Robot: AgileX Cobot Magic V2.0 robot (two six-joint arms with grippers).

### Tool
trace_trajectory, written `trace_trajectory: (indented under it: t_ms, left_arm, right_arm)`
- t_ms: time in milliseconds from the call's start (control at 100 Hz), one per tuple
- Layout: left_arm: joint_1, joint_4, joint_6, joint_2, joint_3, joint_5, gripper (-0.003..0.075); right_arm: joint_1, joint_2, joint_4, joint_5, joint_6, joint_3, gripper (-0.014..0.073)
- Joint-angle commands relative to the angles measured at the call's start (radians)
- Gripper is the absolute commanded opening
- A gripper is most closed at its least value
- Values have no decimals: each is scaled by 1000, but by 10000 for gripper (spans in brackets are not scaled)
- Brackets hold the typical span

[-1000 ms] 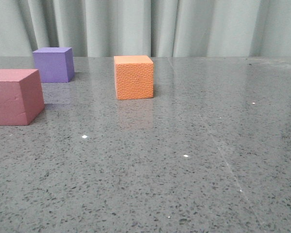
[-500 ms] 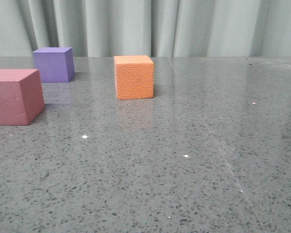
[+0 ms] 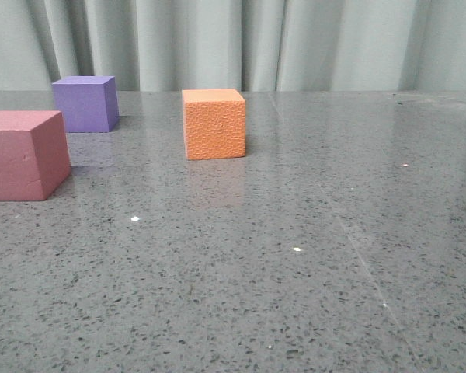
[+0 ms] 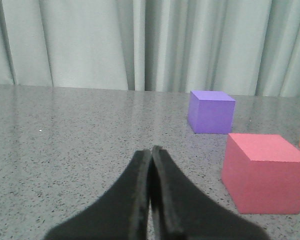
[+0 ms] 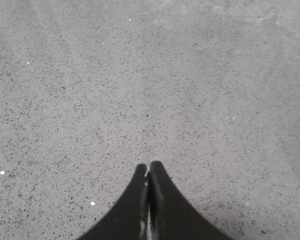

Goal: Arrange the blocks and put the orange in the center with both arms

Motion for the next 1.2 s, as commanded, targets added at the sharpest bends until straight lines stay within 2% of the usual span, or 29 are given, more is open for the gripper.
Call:
trace_trajectory:
  t_ms: [0,100,210,400,480,630,920,1190]
  left_arm:
    - [1,-7,0,-33,52,-71,-10]
    - [1,-7,0,-33,52,-71,-10]
    - [1,-7,0,-33,52,-71,-10]
    - [1,-7,0,-33,52,-71,-10]
    - [1,-7,0,-33,52,-71,-10]
    - [1,-7,0,-33,52,-71,-10]
    - [1,-7,0,-33,52,-71,-10]
    - [1,-7,0,-33,52,-71,-10]
  right_arm:
    - [-13,-22,-43,-123,-2,26,-67]
    - [-33,-82,-22,-209,-2,103,-67]
    - [-88,-167,80,-281,-34,185,-67]
    - [-208,-285,341,-410,-314,310,-67]
    - [-248,-320,429,-489,-389,359,-67]
    - [-270,-364,434,-647,-390,457,-67]
    - [-270,-380,433,-859,-389,612,-67]
    - [-270,-380,433,-845,-389,609,-67]
